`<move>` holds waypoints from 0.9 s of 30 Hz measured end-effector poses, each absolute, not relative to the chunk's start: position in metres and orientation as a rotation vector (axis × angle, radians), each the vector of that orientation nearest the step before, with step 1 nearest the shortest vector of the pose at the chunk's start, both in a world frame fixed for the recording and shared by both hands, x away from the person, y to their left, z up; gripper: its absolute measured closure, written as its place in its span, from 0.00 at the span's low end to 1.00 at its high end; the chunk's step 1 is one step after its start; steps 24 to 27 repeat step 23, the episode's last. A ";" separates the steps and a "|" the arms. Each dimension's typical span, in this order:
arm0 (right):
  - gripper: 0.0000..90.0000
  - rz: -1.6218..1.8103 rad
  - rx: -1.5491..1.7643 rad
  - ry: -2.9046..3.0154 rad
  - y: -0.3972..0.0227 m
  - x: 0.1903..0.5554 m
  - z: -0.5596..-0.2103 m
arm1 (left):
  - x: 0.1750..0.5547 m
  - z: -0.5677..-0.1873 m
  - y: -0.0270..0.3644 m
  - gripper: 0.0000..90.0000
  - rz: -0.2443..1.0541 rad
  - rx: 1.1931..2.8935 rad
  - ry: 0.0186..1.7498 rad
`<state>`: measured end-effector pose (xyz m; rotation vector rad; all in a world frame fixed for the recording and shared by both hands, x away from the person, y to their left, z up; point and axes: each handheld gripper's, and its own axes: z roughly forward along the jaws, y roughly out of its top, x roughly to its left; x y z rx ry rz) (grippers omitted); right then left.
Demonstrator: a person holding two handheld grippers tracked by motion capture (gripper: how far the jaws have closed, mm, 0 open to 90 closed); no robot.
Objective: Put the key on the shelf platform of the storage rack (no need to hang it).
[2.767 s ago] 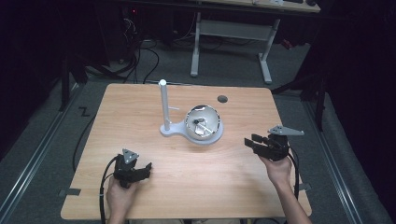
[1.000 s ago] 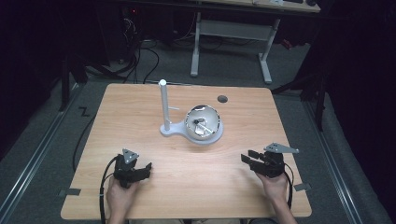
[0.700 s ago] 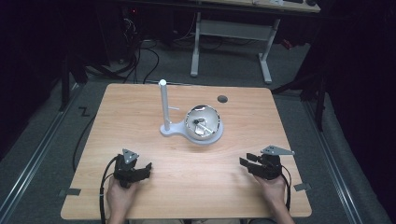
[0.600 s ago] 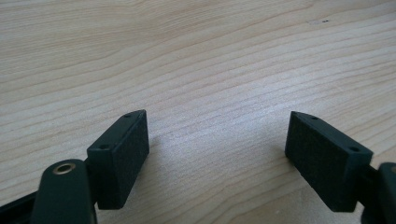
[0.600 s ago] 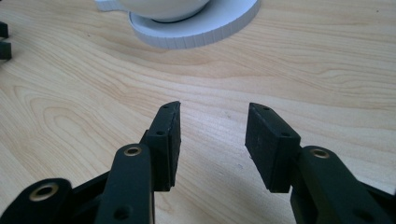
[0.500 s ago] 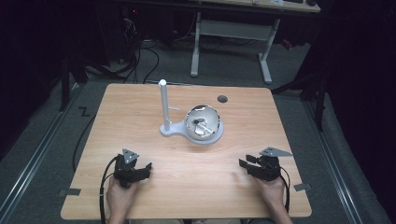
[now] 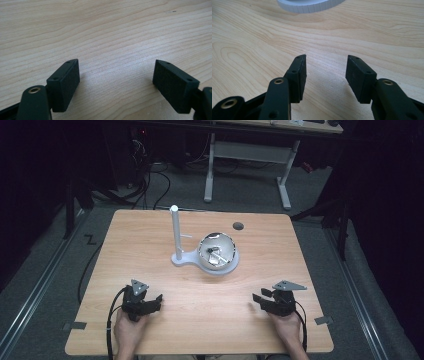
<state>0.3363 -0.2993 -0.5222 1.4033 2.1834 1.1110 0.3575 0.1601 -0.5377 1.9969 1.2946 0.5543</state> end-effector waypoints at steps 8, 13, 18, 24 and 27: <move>0.54 1.059 1.389 2.191 -0.295 0.336 -0.531 | 0.357 -0.538 0.160 0.24 0.554 1.997 1.295; 0.52 1.021 1.358 2.192 -0.290 0.335 -0.531 | 0.357 -0.538 0.160 0.24 0.554 2.000 1.294; 0.49 0.935 1.277 2.203 -0.281 0.332 -0.531 | 0.357 -0.538 0.160 0.24 0.554 1.997 1.294; 0.47 0.939 1.286 2.204 -0.282 0.333 -0.531 | 0.357 -0.538 0.160 0.24 0.553 1.996 1.294; 0.47 0.939 1.286 2.204 -0.282 0.333 -0.531 | 0.357 -0.538 0.160 0.24 0.553 1.996 1.294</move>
